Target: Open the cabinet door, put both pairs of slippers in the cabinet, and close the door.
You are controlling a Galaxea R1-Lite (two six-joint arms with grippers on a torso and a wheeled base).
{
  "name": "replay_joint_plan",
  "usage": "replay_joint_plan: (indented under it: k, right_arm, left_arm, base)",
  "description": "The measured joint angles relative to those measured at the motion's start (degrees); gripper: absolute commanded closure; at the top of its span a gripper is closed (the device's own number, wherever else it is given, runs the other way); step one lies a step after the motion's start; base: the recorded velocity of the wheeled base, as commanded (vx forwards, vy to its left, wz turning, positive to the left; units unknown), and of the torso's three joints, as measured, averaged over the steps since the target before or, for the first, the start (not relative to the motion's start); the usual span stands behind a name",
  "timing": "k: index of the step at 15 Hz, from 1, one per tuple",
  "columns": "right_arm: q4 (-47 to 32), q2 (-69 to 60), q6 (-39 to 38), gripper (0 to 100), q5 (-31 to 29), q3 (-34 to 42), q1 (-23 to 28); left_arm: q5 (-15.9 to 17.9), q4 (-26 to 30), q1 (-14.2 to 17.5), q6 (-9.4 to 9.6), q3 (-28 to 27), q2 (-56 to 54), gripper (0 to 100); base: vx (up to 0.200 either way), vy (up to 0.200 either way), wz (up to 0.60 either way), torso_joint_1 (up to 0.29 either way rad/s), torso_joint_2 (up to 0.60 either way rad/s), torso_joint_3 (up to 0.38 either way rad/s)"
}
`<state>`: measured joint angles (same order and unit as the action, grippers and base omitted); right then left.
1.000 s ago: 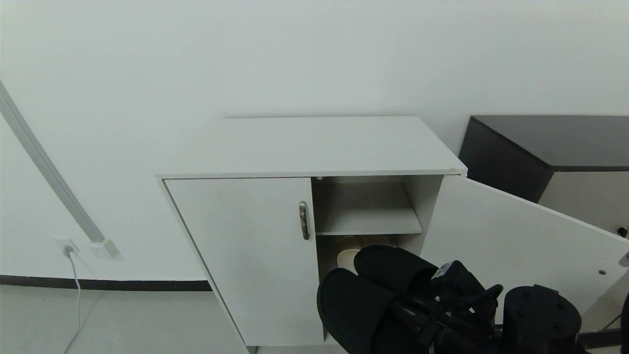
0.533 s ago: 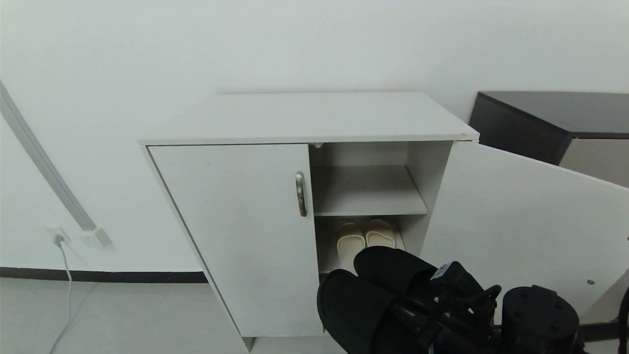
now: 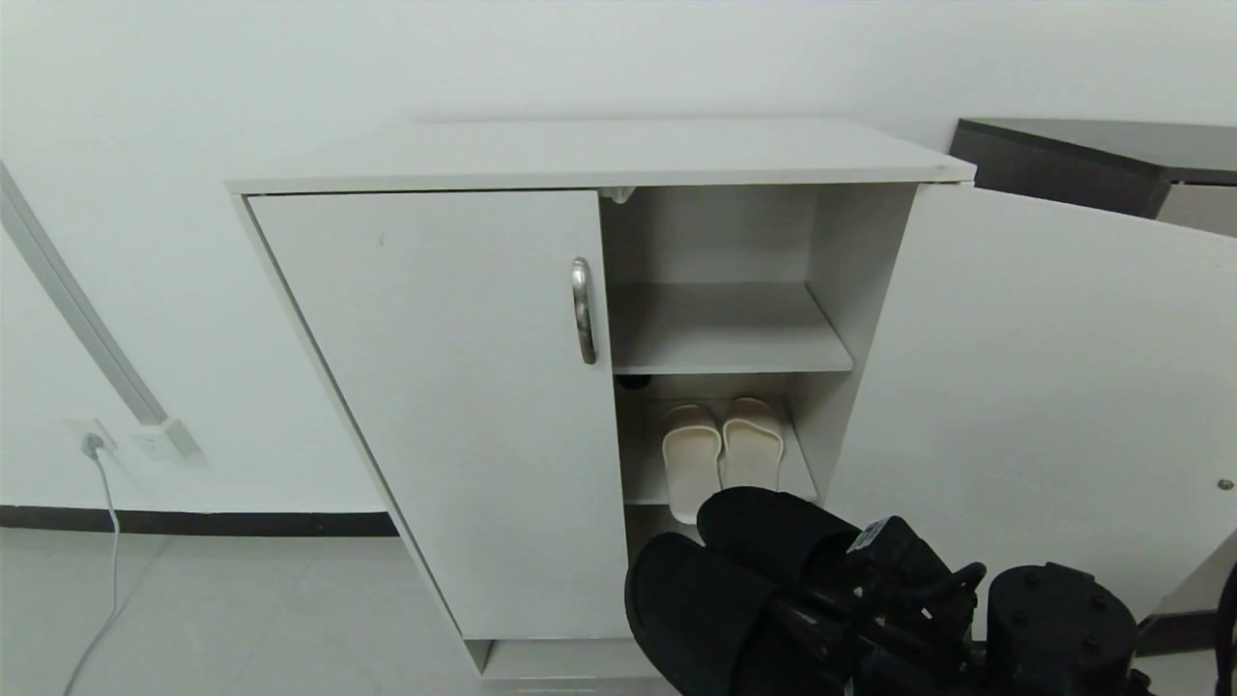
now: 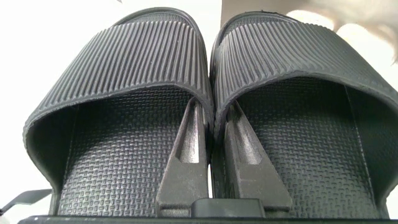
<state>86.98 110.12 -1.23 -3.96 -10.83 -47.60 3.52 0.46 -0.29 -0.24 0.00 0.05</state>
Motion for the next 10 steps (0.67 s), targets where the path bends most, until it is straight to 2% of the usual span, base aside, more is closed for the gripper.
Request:
replay_joint_plan:
  k: [3, 10]
  right_arm:
    - [0.0, 0.0, 0.1, 100, 0.0, 0.1, 0.0]
    - [0.0, 0.1, 1.5, 100, 0.0, -0.1, 0.0]
  left_arm:
    - [0.0, 0.0, 0.0, 0.00, 0.0, 0.0, 100]
    - [0.0, 0.0, 0.0, -0.02, 0.0, 0.0, 100]
  base:
    - [0.000, 0.000, 0.00, -0.004, 0.24, 0.232]
    - [0.000, 0.000, 0.00, 0.001, 0.02, 0.011]
